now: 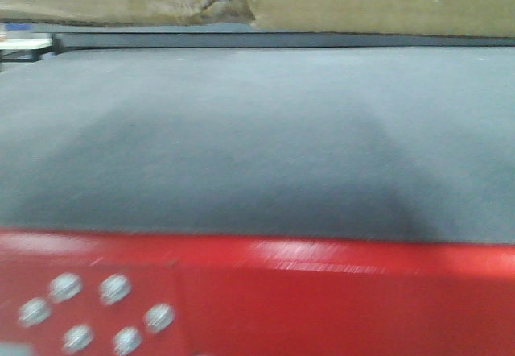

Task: Grab carton from right shelf to conveyor
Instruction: 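Lower the held carton onto the grey conveyor belt, then open both grippers to release the carton walls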

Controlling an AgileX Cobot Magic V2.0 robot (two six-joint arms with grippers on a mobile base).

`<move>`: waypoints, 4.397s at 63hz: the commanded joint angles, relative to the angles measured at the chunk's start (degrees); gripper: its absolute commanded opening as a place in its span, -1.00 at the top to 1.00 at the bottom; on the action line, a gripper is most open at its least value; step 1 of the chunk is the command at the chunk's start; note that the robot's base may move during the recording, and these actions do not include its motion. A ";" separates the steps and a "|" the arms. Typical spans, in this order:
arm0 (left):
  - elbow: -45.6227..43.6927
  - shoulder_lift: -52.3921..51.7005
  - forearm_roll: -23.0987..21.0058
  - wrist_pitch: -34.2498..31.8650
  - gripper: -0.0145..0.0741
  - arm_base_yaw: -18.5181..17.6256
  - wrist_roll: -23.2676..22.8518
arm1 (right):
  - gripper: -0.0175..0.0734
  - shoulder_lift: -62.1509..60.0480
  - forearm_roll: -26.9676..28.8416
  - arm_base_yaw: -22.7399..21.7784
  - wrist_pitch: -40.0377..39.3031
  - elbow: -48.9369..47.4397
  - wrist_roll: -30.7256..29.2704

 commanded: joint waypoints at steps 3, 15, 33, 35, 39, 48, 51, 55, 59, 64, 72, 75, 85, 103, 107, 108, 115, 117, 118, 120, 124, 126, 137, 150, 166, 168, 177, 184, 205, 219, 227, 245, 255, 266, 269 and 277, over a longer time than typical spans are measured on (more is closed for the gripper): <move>-0.33 -0.97 6.85 1.10 0.71 0.50 0.52 | 0.76 -0.79 -2.05 -0.37 -1.60 -0.23 -0.94; -0.33 -0.97 6.85 1.10 0.71 0.50 0.52 | 0.76 -0.79 -2.05 -0.37 -1.60 -0.23 -0.94; -0.33 -0.97 6.85 1.10 0.71 0.50 0.52 | 0.76 -0.79 -2.05 -0.37 -1.60 -0.23 -0.94; -0.33 -0.97 6.85 1.10 0.71 0.50 0.52 | 0.76 -0.79 -2.05 -0.37 -1.60 -0.23 -0.94; -0.33 -0.97 6.85 1.10 0.71 0.50 0.52 | 0.76 -0.79 -2.05 -0.37 -1.60 -0.23 -0.94; -0.33 -0.97 6.85 1.10 0.71 0.50 0.52 | 0.76 -0.79 -2.05 -0.37 -1.60 -0.23 -0.94; -0.33 -0.97 6.85 1.10 0.71 0.50 0.52 | 0.76 -0.79 -2.05 -0.37 -1.60 -0.23 -0.94; -0.33 -0.97 6.85 1.10 0.71 0.50 0.52 | 0.76 -0.79 -2.05 -0.37 -1.60 -0.23 -0.94; -0.33 -0.97 6.85 1.10 0.71 0.50 0.52 | 0.76 -0.79 -2.05 -0.37 -1.60 -0.23 -0.94; -0.33 -0.97 6.85 1.10 0.71 0.50 0.52 | 0.76 -0.79 -2.05 -0.37 -1.60 -0.23 -0.94; -0.33 -0.97 6.85 1.10 0.71 0.50 0.52 | 0.76 -0.79 -2.05 -0.37 -1.60 -0.23 -0.94; -0.33 -0.97 6.85 1.10 0.71 0.50 0.52 | 0.76 -0.79 -2.05 -0.37 -1.60 -0.23 -0.94; -0.33 -0.97 6.85 1.10 0.71 0.50 0.52 | 0.76 -0.79 -2.05 -0.37 -1.60 -0.23 -0.94; -0.33 -0.97 6.85 1.10 0.71 0.50 0.52 | 0.76 -0.79 -2.05 -0.37 -1.60 -0.23 -0.94; -0.33 -0.97 6.85 1.10 0.71 0.50 0.52 | 0.76 -0.79 -2.05 -0.37 -1.83 -0.23 -0.94; -0.33 -0.97 6.85 1.10 0.71 0.50 0.52 | 0.76 -0.79 -2.05 -0.37 -1.83 -0.23 -0.94; -0.33 -0.97 6.85 1.10 0.71 0.50 0.52 | 0.76 -0.79 -2.05 -0.37 -2.05 -0.23 -0.94; -0.33 -0.97 6.85 1.10 0.71 0.50 0.52 | 0.76 -0.79 -2.05 -0.37 -2.05 -0.23 -0.94; -0.33 -0.97 6.85 1.10 0.71 0.50 0.52 | 0.76 -0.79 -2.05 -0.37 -2.05 -0.23 -0.94; -0.33 -0.97 6.85 1.10 0.71 0.50 0.52 | 0.76 -0.79 -2.05 -0.37 -2.05 -0.23 -0.94; -0.33 -0.97 6.85 1.10 0.71 0.50 0.52 | 0.76 -0.79 -2.05 -0.37 -2.05 -0.23 -0.94; -0.33 -0.97 6.85 1.10 0.71 0.50 0.52 | 0.76 -0.79 -2.05 -0.37 -2.17 -0.23 -0.94; -0.33 -0.44 3.74 0.22 0.71 1.22 0.52 | 0.76 -0.79 -2.05 -0.37 -4.22 -0.23 -0.94; -0.33 3.04 -4.46 -7.47 0.71 8.11 0.52 | 0.76 3.36 -2.05 -0.37 -7.87 -1.35 -0.94; -0.33 11.26 -9.27 -11.37 0.71 14.90 0.52 | 0.76 13.62 -2.15 -0.37 -12.66 -1.35 -0.94; -0.33 12.59 -9.27 -11.45 0.71 14.90 0.52 | 0.76 15.09 -2.15 -0.37 -13.65 -1.35 -0.94; 0.64 18.62 -10.33 -12.68 0.71 14.90 0.52 | 0.76 21.36 -2.91 -0.37 -17.26 -1.35 -0.94; 1.51 21.57 -10.88 -15.32 0.71 14.90 0.52 | 0.76 24.69 -4.26 -0.37 -18.03 -1.35 -0.94; 1.51 25.14 -10.99 -17.69 0.07 14.90 0.74 | 0.01 28.35 -5.35 -0.37 -18.11 -1.35 -0.94; 1.16 24.54 -10.99 -17.49 -0.62 14.90 0.74 | -0.64 27.25 -5.57 -0.37 -17.86 -1.35 -0.94; 1.16 21.47 -10.51 -17.49 -0.56 14.90 0.74 | -0.64 24.63 -5.68 -0.56 -18.43 -1.35 -0.94; 2.48 10.51 -6.03 -17.70 -0.37 16.27 0.97 | 0.09 15.81 -6.49 -4.33 -16.06 -1.35 -0.94; 10.54 3.32 -5.68 -20.69 0.33 20.84 0.97 | 0.72 12.07 -9.25 -9.20 -12.44 0.70 -0.94; 25.55 -5.44 -6.03 -26.00 0.64 26.44 0.97 | 0.78 7.17 -10.56 -13.34 -14.66 11.48 -0.94; 30.33 -7.67 -6.14 -28.75 0.63 27.44 0.97 | 0.78 5.75 -11.39 -13.66 -16.58 15.24 -0.94; 42.00 -14.18 -6.14 -36.46 0.64 28.73 0.97 | 0.78 1.21 -12.39 -13.66 -23.34 27.12 -0.94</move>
